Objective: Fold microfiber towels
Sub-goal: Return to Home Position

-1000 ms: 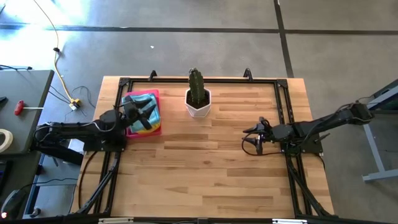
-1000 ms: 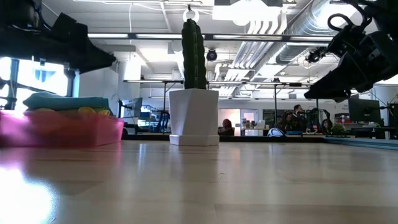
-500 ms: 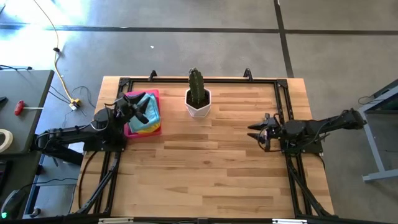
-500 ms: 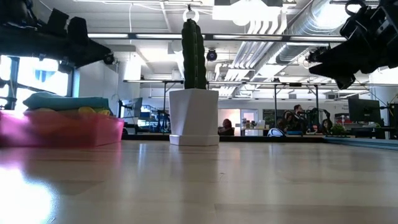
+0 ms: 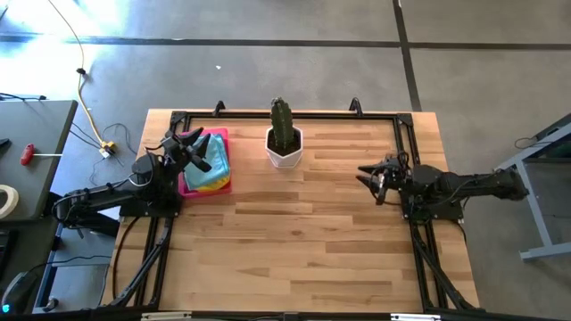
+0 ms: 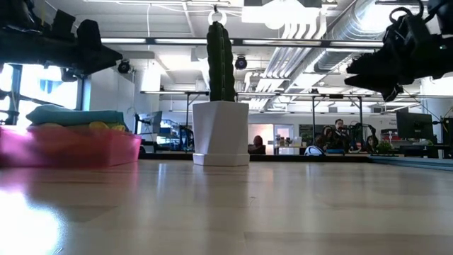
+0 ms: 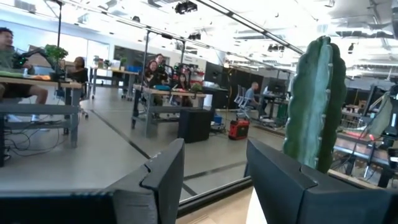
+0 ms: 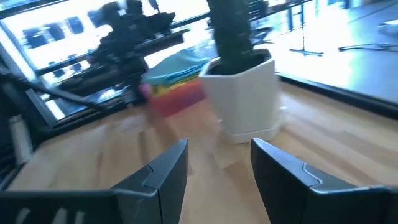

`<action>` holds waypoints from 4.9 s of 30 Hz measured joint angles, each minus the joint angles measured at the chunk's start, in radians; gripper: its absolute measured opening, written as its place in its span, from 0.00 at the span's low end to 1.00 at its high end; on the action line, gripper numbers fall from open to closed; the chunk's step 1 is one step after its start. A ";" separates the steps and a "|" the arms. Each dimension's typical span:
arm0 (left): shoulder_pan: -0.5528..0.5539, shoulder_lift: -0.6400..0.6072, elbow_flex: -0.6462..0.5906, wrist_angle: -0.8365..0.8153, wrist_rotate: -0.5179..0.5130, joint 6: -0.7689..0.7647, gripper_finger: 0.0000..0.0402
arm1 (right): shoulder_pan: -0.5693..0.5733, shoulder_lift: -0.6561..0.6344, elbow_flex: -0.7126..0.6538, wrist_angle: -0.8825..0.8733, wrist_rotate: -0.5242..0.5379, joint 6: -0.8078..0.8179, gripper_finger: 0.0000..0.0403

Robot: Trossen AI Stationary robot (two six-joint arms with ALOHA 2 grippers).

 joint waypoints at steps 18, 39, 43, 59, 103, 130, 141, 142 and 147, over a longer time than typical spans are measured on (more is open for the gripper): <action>0.000 0.000 0.000 0.000 0.000 0.000 0.41 | -0.420 -0.001 0.000 0.000 0.000 0.000 0.42; 0.000 0.000 0.000 0.000 0.000 0.000 0.41 | -0.657 -0.059 -0.002 0.401 -0.274 -0.156 0.42; 0.000 0.000 0.000 0.000 0.000 0.000 0.41 | -0.657 -0.091 -0.002 0.338 -0.275 -0.166 0.42; 0.000 0.000 0.000 0.000 0.000 0.000 0.41 | -0.684 -0.169 -0.050 0.310 -0.396 -0.232 0.42; -0.001 0.000 0.000 0.000 0.000 0.000 0.41 | -0.695 -0.158 -0.072 0.040 -0.382 -0.235 0.42; 0.000 0.000 0.000 0.000 0.000 0.000 0.41 | -0.695 -0.158 -0.072 0.039 -0.382 -0.235 0.42; 0.000 0.000 0.000 0.000 0.000 0.000 0.41 | -0.695 -0.158 -0.072 0.039 -0.382 -0.235 0.42; 0.000 0.000 0.000 0.000 0.000 0.000 0.41 | -0.695 -0.158 -0.072 0.039 -0.382 -0.235 0.42; 0.000 0.000 0.000 0.000 0.000 0.000 0.41 | -0.695 -0.158 -0.072 0.039 -0.382 -0.235 0.42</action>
